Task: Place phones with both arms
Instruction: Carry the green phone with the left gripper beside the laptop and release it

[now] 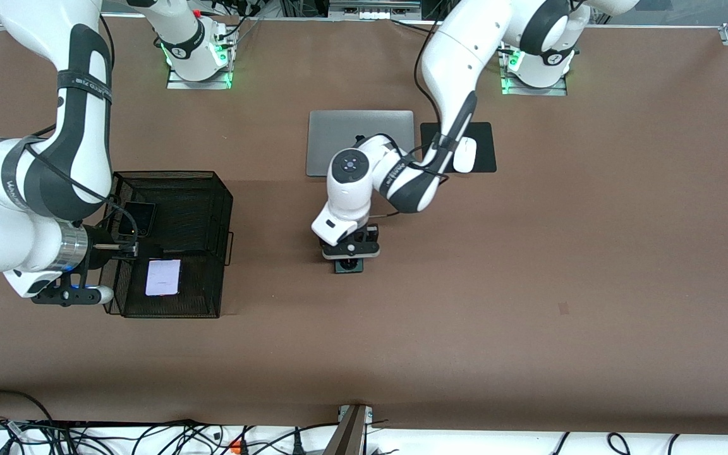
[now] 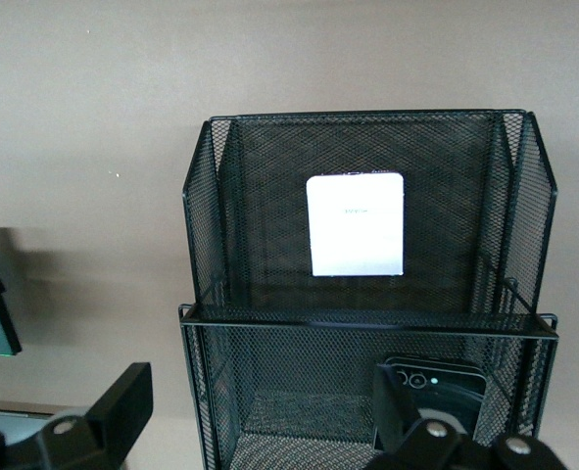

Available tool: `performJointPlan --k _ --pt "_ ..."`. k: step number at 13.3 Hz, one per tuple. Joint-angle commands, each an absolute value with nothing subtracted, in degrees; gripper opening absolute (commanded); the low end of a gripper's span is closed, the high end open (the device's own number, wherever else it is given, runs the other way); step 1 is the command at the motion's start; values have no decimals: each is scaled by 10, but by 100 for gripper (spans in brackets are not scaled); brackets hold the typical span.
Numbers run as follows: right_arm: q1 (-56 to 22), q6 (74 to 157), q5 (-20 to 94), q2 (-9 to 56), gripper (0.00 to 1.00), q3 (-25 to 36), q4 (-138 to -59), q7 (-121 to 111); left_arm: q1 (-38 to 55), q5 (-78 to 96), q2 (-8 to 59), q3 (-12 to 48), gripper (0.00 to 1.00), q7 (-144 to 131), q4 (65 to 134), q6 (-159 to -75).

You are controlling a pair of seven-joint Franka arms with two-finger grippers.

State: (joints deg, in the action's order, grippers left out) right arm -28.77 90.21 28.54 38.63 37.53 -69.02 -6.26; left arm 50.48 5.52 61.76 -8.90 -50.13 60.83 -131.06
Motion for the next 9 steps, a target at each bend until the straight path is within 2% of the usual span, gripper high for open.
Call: performJointPlan --k 1,2,3,4,7,9 --pt "-290 896 291 380 99 375 -695 -54 512 40 630 -102 0 -532 580 -1305" --pt "-290 895 291 380 99 375 -695 -54 512 39 630 -103 36 -532 580 -1305" --pt "-290 895 291 380 99 375 -695 -54 512 39 630 -104 92 -532 582 -1305" --pt "-290 895 291 380 99 375 -695 -54 512 39 629 -111 100 -532 582 -1305" --pt "-290 895 291 380 99 375 -695 -54 506 40 611 -124 100 -528 579 -1296" --pt "-304 892 291 379 99 375 -695 -38 484 41 585 -128 100 -523 580 -1252"
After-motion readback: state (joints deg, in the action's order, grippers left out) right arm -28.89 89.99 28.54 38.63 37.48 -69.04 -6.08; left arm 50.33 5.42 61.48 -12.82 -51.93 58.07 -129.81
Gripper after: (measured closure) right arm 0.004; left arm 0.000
